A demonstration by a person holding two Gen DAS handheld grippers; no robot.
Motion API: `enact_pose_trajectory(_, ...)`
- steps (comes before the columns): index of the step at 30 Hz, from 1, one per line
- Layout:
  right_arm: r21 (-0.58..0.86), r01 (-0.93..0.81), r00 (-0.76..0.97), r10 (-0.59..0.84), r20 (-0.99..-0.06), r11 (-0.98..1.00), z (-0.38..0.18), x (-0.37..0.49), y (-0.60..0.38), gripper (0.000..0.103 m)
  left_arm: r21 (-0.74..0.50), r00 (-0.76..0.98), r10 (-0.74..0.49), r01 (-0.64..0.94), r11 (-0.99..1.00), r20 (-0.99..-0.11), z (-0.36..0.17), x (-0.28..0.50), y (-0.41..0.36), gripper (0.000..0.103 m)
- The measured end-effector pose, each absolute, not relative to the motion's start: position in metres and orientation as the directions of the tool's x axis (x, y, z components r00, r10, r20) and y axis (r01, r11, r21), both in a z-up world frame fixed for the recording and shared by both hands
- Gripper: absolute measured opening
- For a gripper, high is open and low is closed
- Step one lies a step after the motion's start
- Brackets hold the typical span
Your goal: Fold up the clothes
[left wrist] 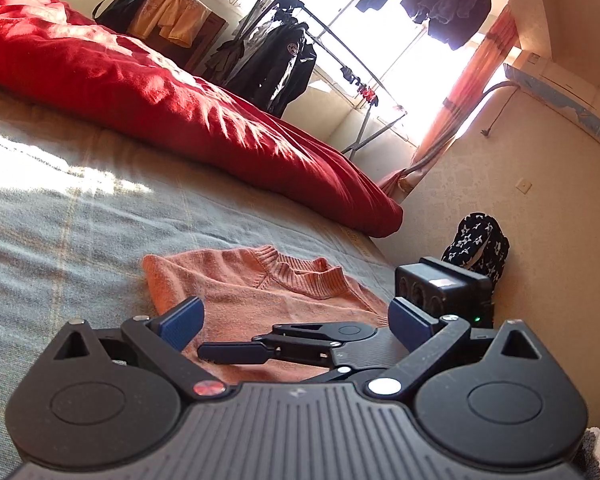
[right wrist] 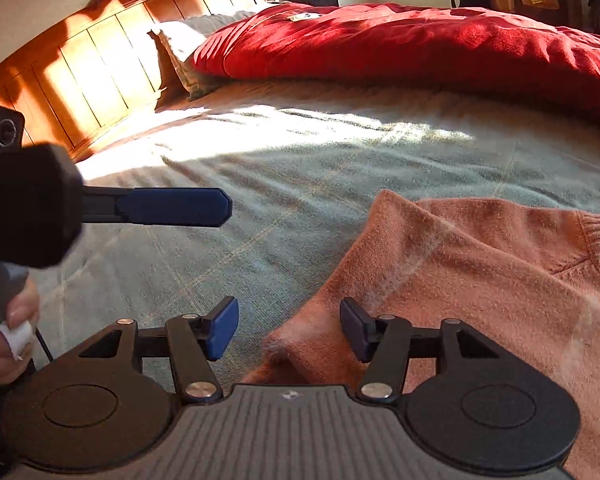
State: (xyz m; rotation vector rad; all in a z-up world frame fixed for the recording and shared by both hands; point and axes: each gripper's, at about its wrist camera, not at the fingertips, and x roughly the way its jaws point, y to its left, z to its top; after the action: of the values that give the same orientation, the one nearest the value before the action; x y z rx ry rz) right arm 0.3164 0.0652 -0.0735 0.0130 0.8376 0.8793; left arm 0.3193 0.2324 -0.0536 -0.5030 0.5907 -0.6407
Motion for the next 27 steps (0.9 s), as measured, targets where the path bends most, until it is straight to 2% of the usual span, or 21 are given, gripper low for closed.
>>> enact_pose_trajectory(3, 0.35, -0.676, 0.359, 0.705, -0.612, 0.648, -0.062, 0.303, 0.048, 0.064, -0.605, 0.638, -0.687, 0.407, 0.684, -0.347, -0.055, 0.32, 0.229, 0.098)
enact_pose_trajectory(5, 0.398, -0.642, 0.337, 0.707, -0.622, 0.656, -0.073, 0.305, 0.044, 0.066, -0.6, 0.634, -0.688, 0.411, 0.686, -0.353, -0.055, 0.32, 0.226, 0.098)
enact_pose_trajectory(7, 0.46, -0.609, 0.299, 0.724, -0.622, 0.646, -0.093, 0.31, 0.048, 0.072, -0.592, 0.629, -0.69, 0.418, 0.689, -0.358, -0.055, 0.319, 0.222, 0.098)
enact_pose_trajectory(8, 0.472, -0.611, 0.3, 0.737, -0.605, 0.636, -0.096, 0.31, 0.049, 0.081, -0.587, 0.626, -0.69, 0.422, 0.691, -0.362, -0.056, 0.319, 0.22, 0.098)
enact_pose_trajectory(9, 0.482, -0.61, 0.299, 0.746, -0.595, 0.629, -0.094, 0.309, 0.05, 0.086, -0.583, 0.623, -0.691, 0.425, 0.692, -0.367, -0.056, 0.319, 0.217, 0.098)
enact_pose_trajectory(10, 0.489, -0.609, 0.298, 0.752, -0.588, 0.624, -0.091, 0.308, 0.05, 0.086, -0.578, 0.622, -0.689, 0.425, 0.696, -0.372, -0.056, 0.319, 0.216, 0.098)
enact_pose_trajectory(15, 0.403, -0.614, 0.353, 0.693, -0.629, 0.678, -0.067, 0.284, 0.019, 0.085, -0.585, 0.608, -0.697, 0.426, 0.69, -0.38, -0.059, 0.321, 0.209, 0.098)
enact_pose_trajectory(21, 0.225, -0.507, 0.482, 0.49, -0.726, 0.832, -0.07, 0.238, -0.053, 0.092, -0.492, 0.57, -0.672, 0.462, 0.738, -0.474, -0.07, 0.32, 0.163, 0.098)
enact_pose_trajectory(23, 0.224, -0.465, 0.515, 0.468, -0.718, 0.856, -0.069, 0.234, -0.074, 0.093, -0.439, 0.56, -0.641, 0.467, 0.768, -0.525, -0.08, 0.322, 0.147, 0.098)
enact_pose_trajectory(27, 0.27, -0.399, 0.592, 0.471, -0.654, 0.876, -0.061, 0.248, -0.101, 0.103, -0.439, 0.532, -0.633, 0.457, 0.773, -0.562, -0.098, 0.329, 0.141, 0.098)
